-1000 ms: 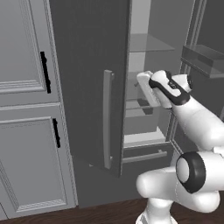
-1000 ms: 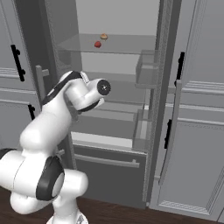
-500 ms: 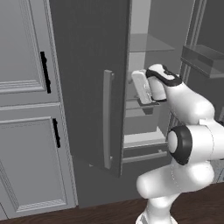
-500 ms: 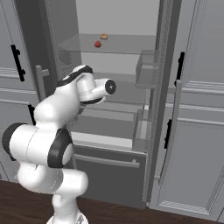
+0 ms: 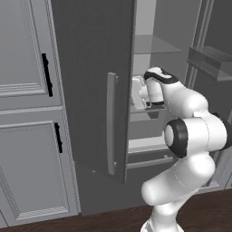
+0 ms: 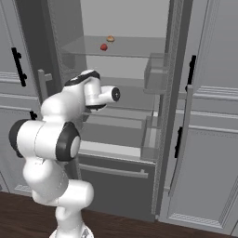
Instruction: Take the strawberry from the fridge and place it on top of the pancake, located on the dining counter.
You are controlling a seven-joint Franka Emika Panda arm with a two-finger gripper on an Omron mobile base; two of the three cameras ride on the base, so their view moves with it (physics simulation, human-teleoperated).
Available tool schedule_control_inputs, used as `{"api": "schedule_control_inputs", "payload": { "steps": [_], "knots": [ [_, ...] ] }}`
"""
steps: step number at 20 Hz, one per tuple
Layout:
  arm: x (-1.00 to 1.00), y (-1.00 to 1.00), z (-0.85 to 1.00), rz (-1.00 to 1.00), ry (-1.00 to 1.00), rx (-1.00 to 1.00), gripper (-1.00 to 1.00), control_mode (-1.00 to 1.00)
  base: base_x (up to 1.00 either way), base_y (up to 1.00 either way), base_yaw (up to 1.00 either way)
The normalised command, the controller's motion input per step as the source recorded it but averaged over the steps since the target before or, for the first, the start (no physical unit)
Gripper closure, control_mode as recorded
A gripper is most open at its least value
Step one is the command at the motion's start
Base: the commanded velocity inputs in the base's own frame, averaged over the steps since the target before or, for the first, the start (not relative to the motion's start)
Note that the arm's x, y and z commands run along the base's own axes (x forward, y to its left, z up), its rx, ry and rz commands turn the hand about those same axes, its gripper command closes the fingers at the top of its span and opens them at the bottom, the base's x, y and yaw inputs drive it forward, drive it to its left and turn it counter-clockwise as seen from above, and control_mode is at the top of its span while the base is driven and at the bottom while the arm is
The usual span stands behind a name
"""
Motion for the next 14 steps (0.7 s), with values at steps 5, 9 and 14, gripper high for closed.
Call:
{"api": "schedule_control_inputs", "payload": {
  "steps": [5,9,14],
  "knots": [
    [-0.06,0.81,0.0,0.18,0.0,0.0,-1.0,-1.0,0.0,0.0,0.0],
    [-0.37,0.91,0.0,0.21,0.0,0.0,-1.0,-1.0,0.0,0.0,0.0],
    [-0.63,0.93,0.0,0.2,-0.07,-0.01,-1.0,-1.0,0.0,0.0,0.0]
  ]
}}
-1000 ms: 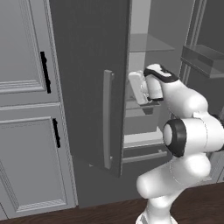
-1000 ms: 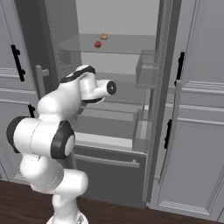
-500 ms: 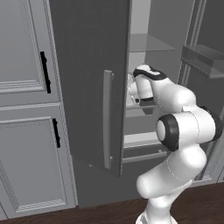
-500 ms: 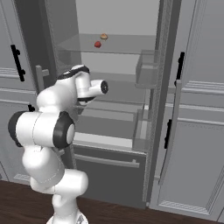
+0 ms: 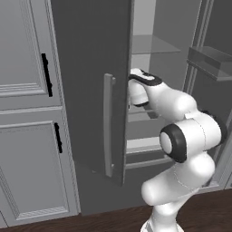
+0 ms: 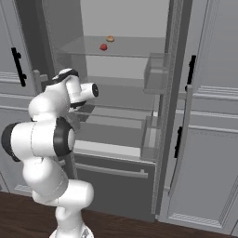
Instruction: Take the strawberry from the fridge and place it on top of the pancake, located on the dining counter.
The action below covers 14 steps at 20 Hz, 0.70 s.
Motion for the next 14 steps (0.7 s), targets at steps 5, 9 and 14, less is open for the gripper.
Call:
{"api": "schedule_control_inputs", "payload": {
  "steps": [5,9,14],
  "knots": [
    [-0.81,0.91,0.0,0.19,-0.12,-0.01,-1.0,-1.0,0.0,0.0,0.0],
    [-0.81,0.89,0.0,0.18,-0.14,-0.01,-1.0,-1.0,0.0,0.0,0.0],
    [-0.69,0.92,0.0,0.17,-0.13,-0.01,-1.0,-1.0,0.0,0.0,0.0]
  ]
}}
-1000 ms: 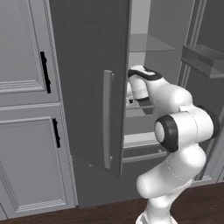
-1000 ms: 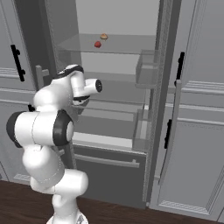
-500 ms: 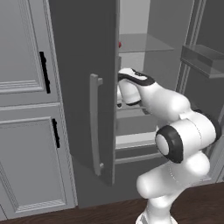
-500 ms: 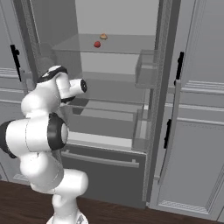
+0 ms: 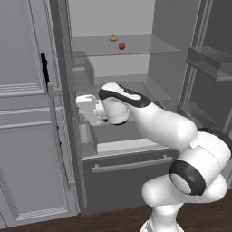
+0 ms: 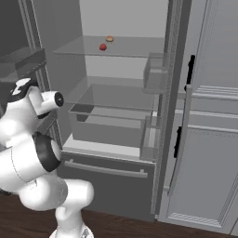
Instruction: Take the strawberry from the fridge and place it on top of the pancake, located on the dining counter.
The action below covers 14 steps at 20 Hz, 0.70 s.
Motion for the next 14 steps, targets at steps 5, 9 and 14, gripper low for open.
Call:
{"api": "schedule_control_inputs", "payload": {
  "steps": [5,9,14],
  "knots": [
    [-0.48,0.95,0.0,0.15,-0.1,0.0,-1.0,-1.0,0.0,0.0,0.0],
    [-0.4,0.91,0.0,0.14,-0.1,0.0,-1.0,-1.0,0.0,0.0,0.0],
    [-0.6,0.19,0.03,0.09,-0.17,0.0,-1.0,-1.0,0.0,0.0,0.0]
  ]
}}
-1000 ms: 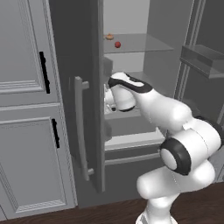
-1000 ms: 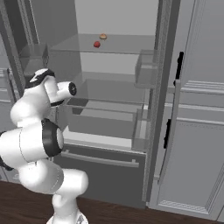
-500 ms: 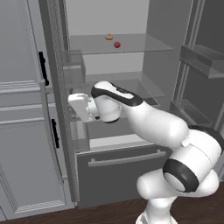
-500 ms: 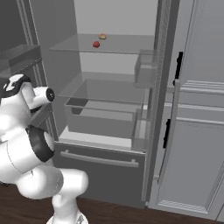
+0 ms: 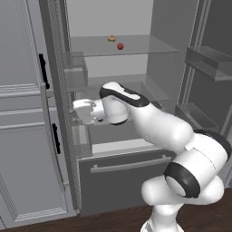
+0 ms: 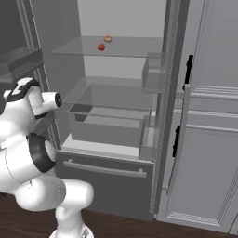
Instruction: Take the strawberry from the fridge and place it on top of the pancake, located on the dining counter.
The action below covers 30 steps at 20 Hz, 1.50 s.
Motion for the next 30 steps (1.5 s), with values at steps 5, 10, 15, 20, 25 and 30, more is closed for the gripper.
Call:
{"api": "schedule_control_inputs", "payload": {
  "steps": [5,10,15,20,25,30],
  "knots": [
    [-0.89,-0.58,0.12,0.0,-0.18,0.0,-1.0,-1.0,0.0,0.0,0.0],
    [-0.93,-0.69,0.25,-0.1,-0.12,0.0,-1.0,-1.0,0.0,0.0,0.0],
    [-0.86,-0.58,0.31,-0.22,-0.09,-0.1,-1.0,-1.0,0.0,0.0,0.0],
    [-0.91,-0.42,0.26,-0.32,-0.05,-0.26,-1.0,-1.0,0.0,0.0,0.0],
    [-0.77,-0.5,0.29,-0.31,-0.06,-0.34,-1.0,-1.0,0.0,0.0,0.0],
    [-0.6,-0.45,0.22,-0.3,-0.01,-0.34,-1.0,-1.0,0.0,0.0,0.0]
  ]
}}
